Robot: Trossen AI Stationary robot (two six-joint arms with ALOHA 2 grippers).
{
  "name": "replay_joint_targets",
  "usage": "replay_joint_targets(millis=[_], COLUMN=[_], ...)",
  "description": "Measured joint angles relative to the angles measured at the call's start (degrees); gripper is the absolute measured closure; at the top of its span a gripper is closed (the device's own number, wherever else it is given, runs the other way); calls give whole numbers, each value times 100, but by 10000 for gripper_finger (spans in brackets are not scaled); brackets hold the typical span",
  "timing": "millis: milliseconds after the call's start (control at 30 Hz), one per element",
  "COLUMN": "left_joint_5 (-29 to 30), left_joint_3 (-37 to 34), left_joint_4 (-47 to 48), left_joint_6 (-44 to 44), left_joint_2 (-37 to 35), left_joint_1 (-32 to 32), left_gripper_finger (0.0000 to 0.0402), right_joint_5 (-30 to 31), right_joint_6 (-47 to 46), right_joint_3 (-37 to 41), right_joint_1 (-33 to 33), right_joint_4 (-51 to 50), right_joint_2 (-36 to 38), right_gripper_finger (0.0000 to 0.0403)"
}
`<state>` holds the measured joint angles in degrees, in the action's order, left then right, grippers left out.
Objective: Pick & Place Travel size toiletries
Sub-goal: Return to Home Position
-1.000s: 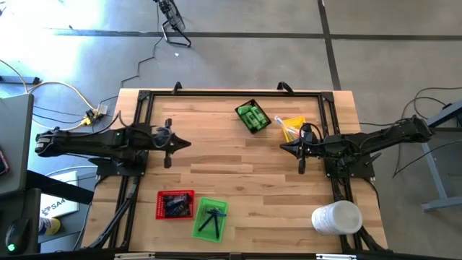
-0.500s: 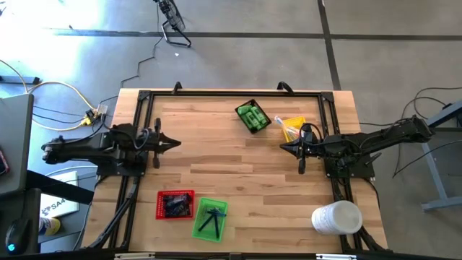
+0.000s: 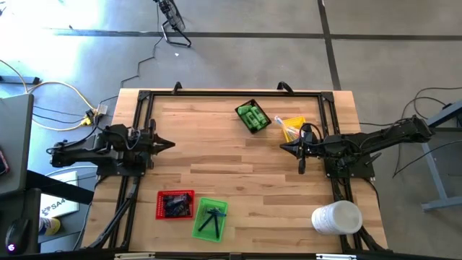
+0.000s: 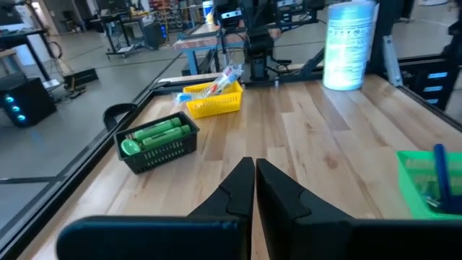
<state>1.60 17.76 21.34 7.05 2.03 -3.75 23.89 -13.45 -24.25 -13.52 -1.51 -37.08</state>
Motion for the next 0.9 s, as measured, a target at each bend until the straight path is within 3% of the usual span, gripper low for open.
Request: replay_joint_targets(millis=[600,900], left_joint_5=[-124,-123], left_joint_3=[-2,-979], left_joint_4=[180,-931], left_joint_6=[-14,-151], left_joint_2=[-167,-173], left_joint_1=[2,2], left_gripper_finger=[389,389], right_joint_5=[-1,1], right_joint_6=[0,149], right_joint_3=[2,2], right_joint_1=[2,6], right_joint_4=[1,51], right_joint_2=[0,2], right_gripper_finger=[399,399])
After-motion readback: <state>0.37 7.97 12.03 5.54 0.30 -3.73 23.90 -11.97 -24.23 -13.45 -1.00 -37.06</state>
